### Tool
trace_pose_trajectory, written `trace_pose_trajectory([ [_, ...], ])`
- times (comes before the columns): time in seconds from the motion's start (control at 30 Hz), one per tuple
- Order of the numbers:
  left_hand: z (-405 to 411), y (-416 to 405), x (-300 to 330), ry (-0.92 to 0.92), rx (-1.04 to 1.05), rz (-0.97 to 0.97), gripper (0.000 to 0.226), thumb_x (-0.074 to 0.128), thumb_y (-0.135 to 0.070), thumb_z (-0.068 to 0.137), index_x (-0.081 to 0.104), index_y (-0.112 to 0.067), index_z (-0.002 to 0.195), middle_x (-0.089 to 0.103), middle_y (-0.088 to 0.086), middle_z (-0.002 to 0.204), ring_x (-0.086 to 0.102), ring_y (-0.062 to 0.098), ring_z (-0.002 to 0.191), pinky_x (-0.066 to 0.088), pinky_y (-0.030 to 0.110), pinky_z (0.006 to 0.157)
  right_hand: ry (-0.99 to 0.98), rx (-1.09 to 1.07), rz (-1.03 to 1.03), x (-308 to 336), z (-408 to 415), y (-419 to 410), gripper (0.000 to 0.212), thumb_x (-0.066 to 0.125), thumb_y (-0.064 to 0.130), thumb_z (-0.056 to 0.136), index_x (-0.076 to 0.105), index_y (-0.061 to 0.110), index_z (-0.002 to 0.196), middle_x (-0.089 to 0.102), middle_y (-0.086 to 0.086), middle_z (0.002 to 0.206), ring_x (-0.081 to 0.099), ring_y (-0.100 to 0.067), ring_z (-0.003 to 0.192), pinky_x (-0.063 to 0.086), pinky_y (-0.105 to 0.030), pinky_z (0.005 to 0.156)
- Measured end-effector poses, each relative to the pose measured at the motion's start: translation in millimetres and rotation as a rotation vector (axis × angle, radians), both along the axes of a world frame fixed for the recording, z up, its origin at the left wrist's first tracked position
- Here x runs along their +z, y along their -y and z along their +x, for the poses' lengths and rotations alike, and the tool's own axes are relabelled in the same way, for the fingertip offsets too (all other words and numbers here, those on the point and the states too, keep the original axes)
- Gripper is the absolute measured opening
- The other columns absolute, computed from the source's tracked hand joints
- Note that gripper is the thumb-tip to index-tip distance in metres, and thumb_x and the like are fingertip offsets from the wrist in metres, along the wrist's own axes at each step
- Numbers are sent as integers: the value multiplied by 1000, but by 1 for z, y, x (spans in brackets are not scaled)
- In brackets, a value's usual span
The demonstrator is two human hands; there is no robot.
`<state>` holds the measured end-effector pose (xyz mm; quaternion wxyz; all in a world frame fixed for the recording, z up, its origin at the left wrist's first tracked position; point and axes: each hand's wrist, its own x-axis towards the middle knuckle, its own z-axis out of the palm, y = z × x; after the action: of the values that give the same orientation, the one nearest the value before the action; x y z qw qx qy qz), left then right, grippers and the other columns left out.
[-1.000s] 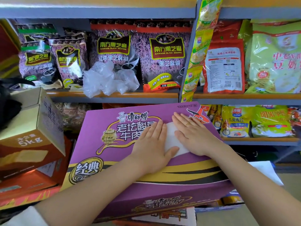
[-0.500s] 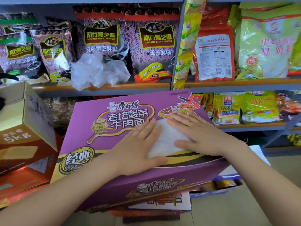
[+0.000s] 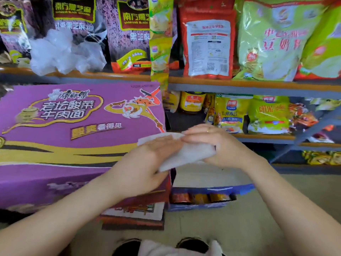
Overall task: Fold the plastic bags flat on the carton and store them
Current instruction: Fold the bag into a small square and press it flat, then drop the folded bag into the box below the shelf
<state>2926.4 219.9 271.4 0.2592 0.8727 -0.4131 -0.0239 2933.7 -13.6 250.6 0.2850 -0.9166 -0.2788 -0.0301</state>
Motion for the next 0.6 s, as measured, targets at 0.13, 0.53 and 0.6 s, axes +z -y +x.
trace_pose_trajectory([
  [0.13,-9,88,-8,-33,201,-162,29,50,-19,82,65,-18,106,63,-12,72,58,5,68,43,18,56,-227,-137,335,-7,-4,72,11,66,11,82,71,22,83,64,12,112,60,-1,103,46,-16,86],
  [0.53,95,232,-192,-397,629,-125,15,63,-13,84,59,-13,99,55,-5,72,54,13,66,46,29,65,-791,-745,725,-188,58,208,9,57,17,91,65,12,95,60,-6,87,56,-17,77,44,-23,67],
  [0.6,113,239,-248,-407,622,-64,22,61,-6,84,61,-7,106,64,4,82,60,23,77,49,34,73,-951,-896,810,-250,70,223,16,50,8,94,62,-1,91,63,-2,73,61,-11,68,46,-22,72],
])
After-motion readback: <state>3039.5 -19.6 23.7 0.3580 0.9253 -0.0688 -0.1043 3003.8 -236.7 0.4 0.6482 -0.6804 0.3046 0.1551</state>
